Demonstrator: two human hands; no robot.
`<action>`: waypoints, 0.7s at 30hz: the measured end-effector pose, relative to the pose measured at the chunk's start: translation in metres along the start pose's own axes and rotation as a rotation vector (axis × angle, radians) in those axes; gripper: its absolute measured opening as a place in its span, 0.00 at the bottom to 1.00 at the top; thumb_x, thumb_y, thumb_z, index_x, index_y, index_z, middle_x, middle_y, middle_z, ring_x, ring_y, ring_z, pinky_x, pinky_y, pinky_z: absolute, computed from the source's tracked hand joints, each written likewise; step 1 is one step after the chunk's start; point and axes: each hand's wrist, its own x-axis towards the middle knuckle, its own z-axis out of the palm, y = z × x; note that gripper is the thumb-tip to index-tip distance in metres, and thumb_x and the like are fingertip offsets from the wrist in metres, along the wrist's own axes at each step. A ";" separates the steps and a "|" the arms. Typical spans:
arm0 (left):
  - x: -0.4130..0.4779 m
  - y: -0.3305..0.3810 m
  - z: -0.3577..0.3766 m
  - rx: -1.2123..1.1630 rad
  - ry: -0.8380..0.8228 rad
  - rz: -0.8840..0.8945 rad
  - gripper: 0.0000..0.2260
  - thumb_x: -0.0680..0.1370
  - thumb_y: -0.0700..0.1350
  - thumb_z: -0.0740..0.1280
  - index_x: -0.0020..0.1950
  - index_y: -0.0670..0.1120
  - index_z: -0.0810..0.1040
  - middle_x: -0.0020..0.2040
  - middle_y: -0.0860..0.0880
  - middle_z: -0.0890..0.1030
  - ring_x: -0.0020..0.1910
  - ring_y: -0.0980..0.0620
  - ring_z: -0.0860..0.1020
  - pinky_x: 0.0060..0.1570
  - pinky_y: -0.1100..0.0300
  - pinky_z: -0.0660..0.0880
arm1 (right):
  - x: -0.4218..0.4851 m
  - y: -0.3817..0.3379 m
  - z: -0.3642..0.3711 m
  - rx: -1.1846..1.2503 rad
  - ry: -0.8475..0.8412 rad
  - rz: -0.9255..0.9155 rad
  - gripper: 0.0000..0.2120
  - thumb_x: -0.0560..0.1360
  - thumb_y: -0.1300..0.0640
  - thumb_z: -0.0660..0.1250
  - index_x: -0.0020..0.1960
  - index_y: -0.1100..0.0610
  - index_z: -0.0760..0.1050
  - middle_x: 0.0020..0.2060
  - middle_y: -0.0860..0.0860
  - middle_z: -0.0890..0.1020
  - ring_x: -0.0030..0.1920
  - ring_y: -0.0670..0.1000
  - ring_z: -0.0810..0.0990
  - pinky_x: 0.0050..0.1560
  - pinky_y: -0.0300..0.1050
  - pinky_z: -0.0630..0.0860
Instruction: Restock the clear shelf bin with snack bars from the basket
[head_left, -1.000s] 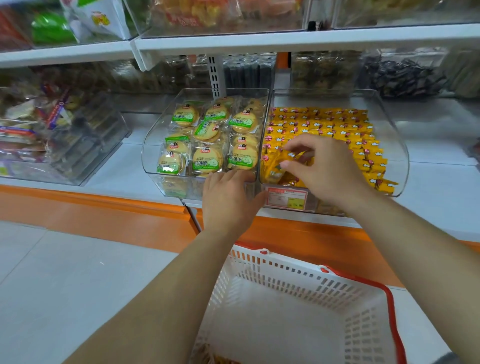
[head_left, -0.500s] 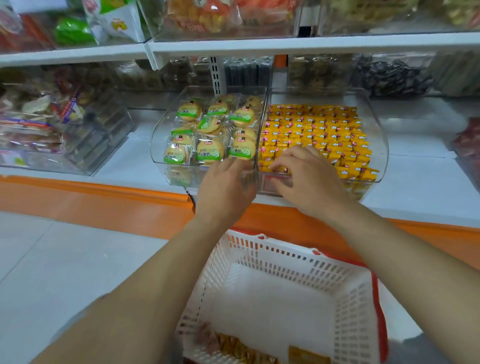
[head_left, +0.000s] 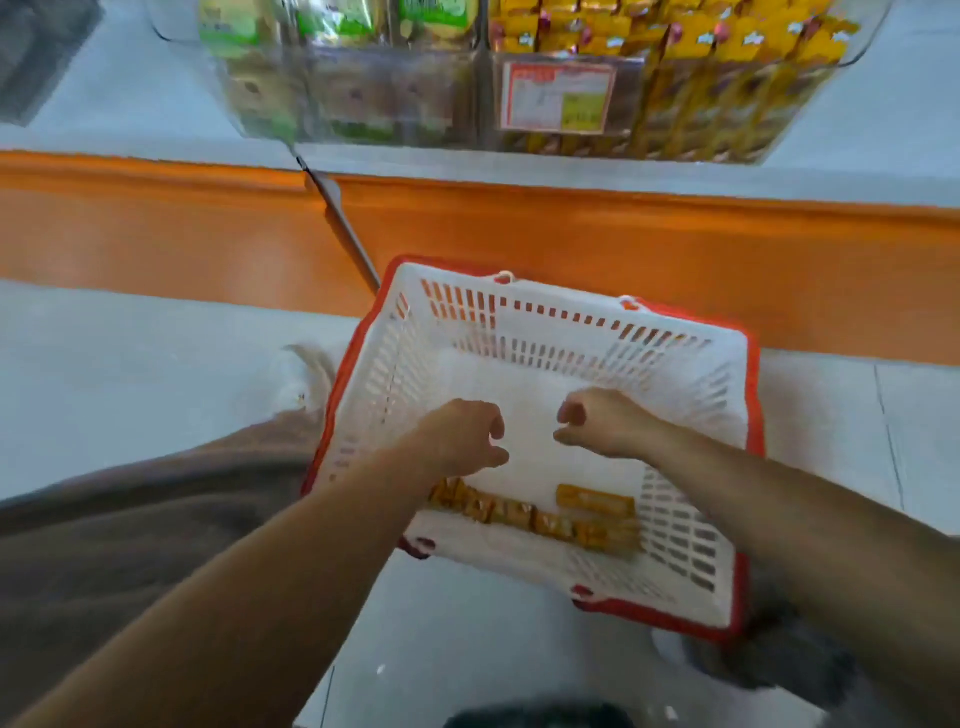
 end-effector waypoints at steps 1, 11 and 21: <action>0.010 -0.005 0.013 0.010 -0.035 0.005 0.16 0.78 0.55 0.72 0.63 0.51 0.78 0.59 0.49 0.81 0.56 0.48 0.79 0.56 0.53 0.77 | 0.009 0.010 0.019 -0.001 -0.047 0.035 0.18 0.75 0.43 0.71 0.61 0.51 0.76 0.55 0.48 0.79 0.48 0.47 0.76 0.48 0.43 0.71; 0.072 -0.051 0.068 0.053 -0.535 0.039 0.34 0.73 0.53 0.78 0.76 0.53 0.69 0.71 0.52 0.74 0.66 0.49 0.74 0.64 0.54 0.69 | 0.032 0.062 0.083 -0.248 -0.589 0.153 0.46 0.62 0.49 0.79 0.76 0.48 0.62 0.69 0.50 0.72 0.62 0.54 0.76 0.61 0.54 0.77; 0.095 -0.058 0.095 0.099 -0.501 0.180 0.32 0.75 0.54 0.76 0.77 0.52 0.70 0.63 0.47 0.76 0.59 0.46 0.76 0.63 0.53 0.72 | 0.036 0.053 0.100 -0.108 -0.489 0.128 0.33 0.69 0.51 0.76 0.71 0.51 0.67 0.62 0.52 0.76 0.56 0.54 0.76 0.46 0.47 0.80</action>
